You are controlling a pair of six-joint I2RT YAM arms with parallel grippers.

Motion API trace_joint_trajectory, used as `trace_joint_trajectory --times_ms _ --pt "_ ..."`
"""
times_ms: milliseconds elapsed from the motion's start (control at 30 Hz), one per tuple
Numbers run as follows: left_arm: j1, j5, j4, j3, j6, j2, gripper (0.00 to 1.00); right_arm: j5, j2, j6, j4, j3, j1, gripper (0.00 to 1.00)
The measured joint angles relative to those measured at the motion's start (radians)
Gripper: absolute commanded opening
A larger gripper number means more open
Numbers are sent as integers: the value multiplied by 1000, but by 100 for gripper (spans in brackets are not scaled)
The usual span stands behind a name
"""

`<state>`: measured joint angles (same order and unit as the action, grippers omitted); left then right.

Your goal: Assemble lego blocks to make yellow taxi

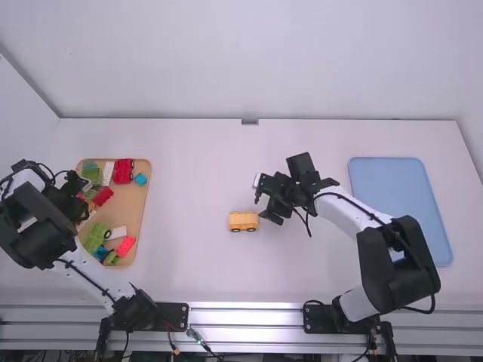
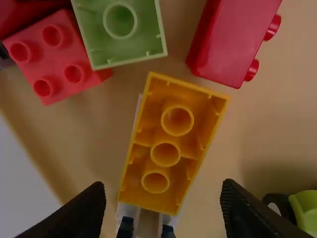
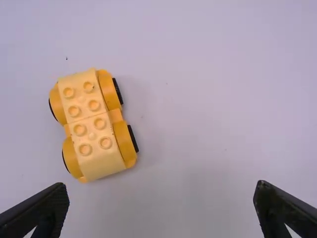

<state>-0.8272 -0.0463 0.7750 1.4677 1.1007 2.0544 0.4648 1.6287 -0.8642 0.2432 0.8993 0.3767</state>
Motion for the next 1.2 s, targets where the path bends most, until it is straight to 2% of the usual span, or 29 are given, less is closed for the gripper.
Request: trace_joint_trajectory --times_ms 133,433,1200 --pt "0 -11 -5 0 3 0 49 0 0 15 1 0 0 99" --pt "0 -32 2 0 45 0 52 0 0 26 5 0 0 99" --pt "0 -47 21 0 87 0 46 0 0 25 7 0 0 99"
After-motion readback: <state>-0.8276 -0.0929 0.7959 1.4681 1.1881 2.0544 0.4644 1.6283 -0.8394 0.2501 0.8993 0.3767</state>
